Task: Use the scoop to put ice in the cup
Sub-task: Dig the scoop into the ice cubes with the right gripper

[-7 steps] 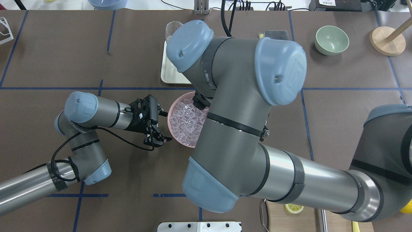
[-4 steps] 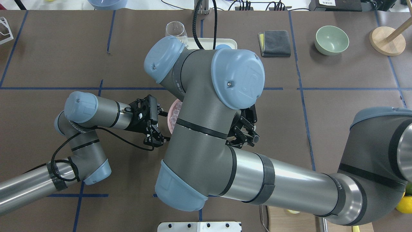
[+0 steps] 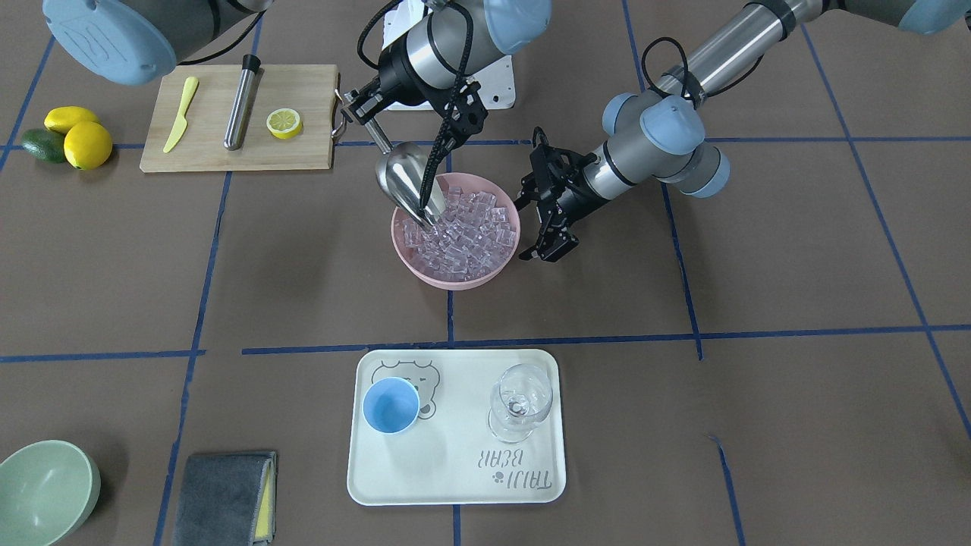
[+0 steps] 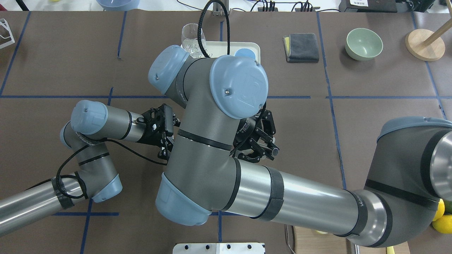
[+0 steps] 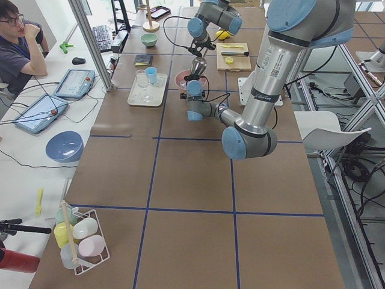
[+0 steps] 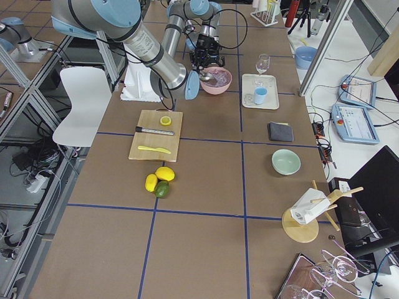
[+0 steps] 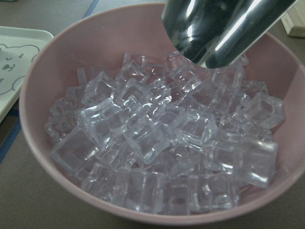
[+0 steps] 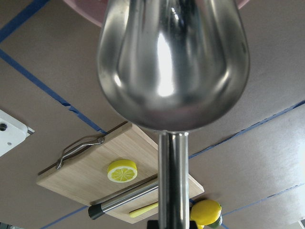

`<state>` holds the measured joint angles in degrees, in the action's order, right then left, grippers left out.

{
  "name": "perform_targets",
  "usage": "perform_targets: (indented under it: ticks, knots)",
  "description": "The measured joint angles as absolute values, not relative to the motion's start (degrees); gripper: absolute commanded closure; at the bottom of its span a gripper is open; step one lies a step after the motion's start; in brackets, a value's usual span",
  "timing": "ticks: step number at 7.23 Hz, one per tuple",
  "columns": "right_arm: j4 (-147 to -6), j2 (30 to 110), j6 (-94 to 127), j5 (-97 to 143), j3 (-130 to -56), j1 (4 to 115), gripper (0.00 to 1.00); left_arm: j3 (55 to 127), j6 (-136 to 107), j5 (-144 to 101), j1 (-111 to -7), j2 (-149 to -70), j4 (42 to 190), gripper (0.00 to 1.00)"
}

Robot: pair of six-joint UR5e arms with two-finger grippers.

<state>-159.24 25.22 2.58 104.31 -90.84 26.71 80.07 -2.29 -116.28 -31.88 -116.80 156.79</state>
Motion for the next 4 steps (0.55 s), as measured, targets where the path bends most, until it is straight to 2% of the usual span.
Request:
perform_targets:
  ticks: [4]
  knots:
    - [-148.5, 27.3, 3.0, 103.7, -88.1, 26.2, 1.00, 80.1, -2.3, -116.3, -31.9, -116.8, 156.8, 0.00]
